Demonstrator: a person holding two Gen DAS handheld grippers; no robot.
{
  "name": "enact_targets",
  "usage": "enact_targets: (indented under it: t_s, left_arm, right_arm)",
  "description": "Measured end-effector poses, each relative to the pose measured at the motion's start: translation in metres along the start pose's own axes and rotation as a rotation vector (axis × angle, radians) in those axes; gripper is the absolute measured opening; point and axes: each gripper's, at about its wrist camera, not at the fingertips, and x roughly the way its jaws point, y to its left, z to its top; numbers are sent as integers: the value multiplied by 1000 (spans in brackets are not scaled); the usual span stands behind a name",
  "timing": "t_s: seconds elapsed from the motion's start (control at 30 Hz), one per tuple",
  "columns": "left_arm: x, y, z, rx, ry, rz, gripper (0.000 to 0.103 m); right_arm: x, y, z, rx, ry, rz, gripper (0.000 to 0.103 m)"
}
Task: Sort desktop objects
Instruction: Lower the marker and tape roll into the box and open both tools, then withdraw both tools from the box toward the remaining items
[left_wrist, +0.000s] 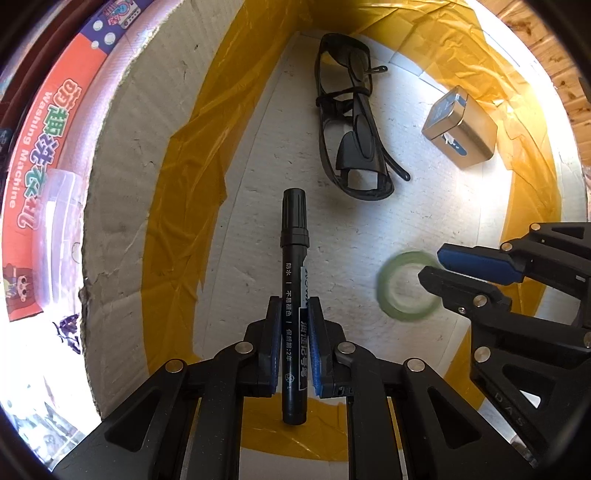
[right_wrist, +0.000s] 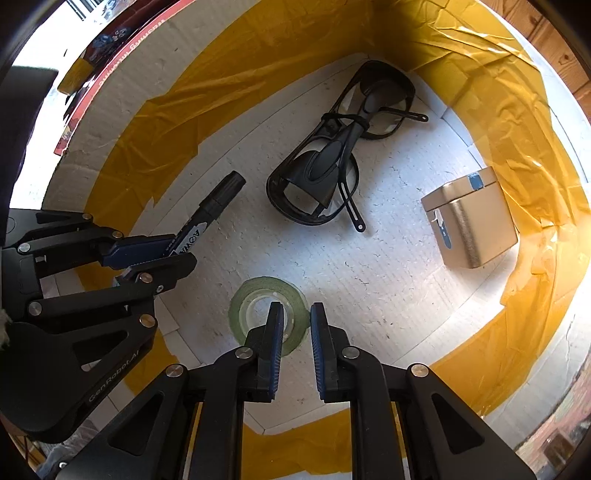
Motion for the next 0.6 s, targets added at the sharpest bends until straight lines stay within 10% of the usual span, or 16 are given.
enact_targets:
  t_s: [0.6]
  left_arm:
    - [-31, 0, -40, -1, -40, -11, 37]
  right_arm:
    - [-50, 15, -36, 69, -78, -11, 34]
